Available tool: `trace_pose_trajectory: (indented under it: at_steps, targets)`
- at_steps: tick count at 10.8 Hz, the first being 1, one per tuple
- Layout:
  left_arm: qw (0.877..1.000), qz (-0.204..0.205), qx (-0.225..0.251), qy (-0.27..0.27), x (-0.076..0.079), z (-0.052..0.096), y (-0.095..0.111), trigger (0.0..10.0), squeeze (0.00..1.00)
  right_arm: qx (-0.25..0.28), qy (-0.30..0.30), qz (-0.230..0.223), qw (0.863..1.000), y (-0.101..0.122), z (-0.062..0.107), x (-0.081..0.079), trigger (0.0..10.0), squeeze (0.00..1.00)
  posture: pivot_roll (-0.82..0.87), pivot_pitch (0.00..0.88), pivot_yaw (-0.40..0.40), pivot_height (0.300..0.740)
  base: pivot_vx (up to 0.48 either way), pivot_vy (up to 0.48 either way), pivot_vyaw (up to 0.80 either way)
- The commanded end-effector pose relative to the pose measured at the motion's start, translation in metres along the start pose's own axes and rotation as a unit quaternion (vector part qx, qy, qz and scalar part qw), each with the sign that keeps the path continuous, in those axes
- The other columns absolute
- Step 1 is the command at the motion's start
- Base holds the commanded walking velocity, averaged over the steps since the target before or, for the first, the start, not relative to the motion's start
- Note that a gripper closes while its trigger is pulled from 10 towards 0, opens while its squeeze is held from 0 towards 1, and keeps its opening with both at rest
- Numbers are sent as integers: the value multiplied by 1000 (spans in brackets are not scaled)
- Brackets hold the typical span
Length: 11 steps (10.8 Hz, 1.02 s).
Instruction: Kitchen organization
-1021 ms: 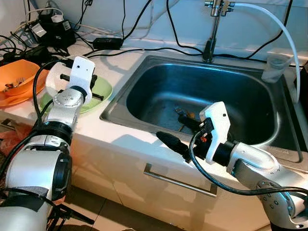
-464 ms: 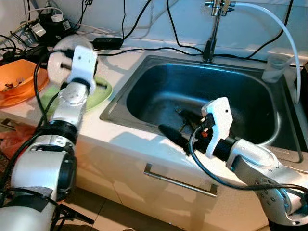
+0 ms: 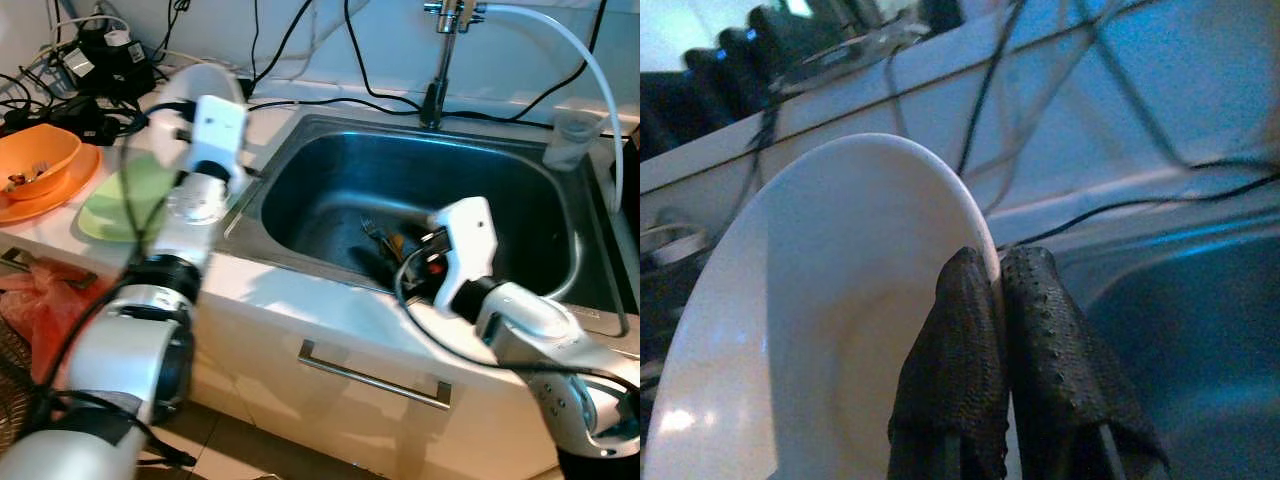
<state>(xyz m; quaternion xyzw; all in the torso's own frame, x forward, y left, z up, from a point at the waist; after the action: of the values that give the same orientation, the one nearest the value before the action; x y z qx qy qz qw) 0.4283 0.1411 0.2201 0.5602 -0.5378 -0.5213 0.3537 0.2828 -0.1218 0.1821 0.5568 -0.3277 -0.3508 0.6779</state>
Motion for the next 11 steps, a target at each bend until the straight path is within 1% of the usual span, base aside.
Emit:
trace_pose_trajectory:
  at_steps: [1,2,3,4,5,6,7,8,9,11]
  targets:
    - [999,7,43,-21,13,-2,15,0,0,3,-37,9,999,1,2,10,10000,0,-122,0,111,740,0,0,0]
    - [998,16,45,-39,27,-2,14,0,0,2,-48,6,999,0,3,12,10000,0,-127,0,113,740,0,0,0]
    - [998,21,47,-48,32,-2,14,0,0,2,-48,5,999,0,4,11,10000,0,-130,0,115,740,0,0,0]
    - [996,34,49,-74,49,-2,16,0,0,2,-38,1,999,0,5,7,10000,0,-142,0,121,740,0,0,0]
    - [994,42,48,-85,57,-2,16,0,0,2,-34,1,999,0,6,5,10000,0,-147,0,123,740,0,0,0]
    - [991,62,42,-110,76,-1,15,0,0,0,-25,0,1000,-1,8,2,10000,0,-160,0,129,740,0,0,0]
    - [988,78,36,-128,90,1,13,0,0,-4,-21,0,1000,-2,10,-1,10000,0,-171,0,132,740,0,0,0]
    - [986,89,29,-138,98,3,11,0,0,-6,-22,-1,1000,-3,12,-2,10000,0,-180,4,134,740,0,0,0]
    - [982,105,19,-154,114,6,7,0,0,-8,-30,-2,1000,-3,16,-1,10000,0,-193,9,137,740,0,0,0]
    - [977,126,-1,-172,131,12,0,0,0,-12,-41,-1,999,-3,20,1,10000,0,-211,23,134,740,0,0,0]
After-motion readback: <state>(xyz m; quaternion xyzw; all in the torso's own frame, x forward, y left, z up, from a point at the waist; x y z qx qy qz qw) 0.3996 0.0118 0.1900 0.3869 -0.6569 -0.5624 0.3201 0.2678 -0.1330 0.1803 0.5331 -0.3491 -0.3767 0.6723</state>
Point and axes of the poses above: a point about 5 cm out from each wrist's last joint towards the gripper, its own z axis pointing back from the gripper into the wrist, its own y axis along the axis of the wrist's last joint, x = y × z, the point moved 2 cm from there along -z, pointing out of the wrist towards the gripper, and after that the axes turned 4 degrees about z, right-handed, at the moved point
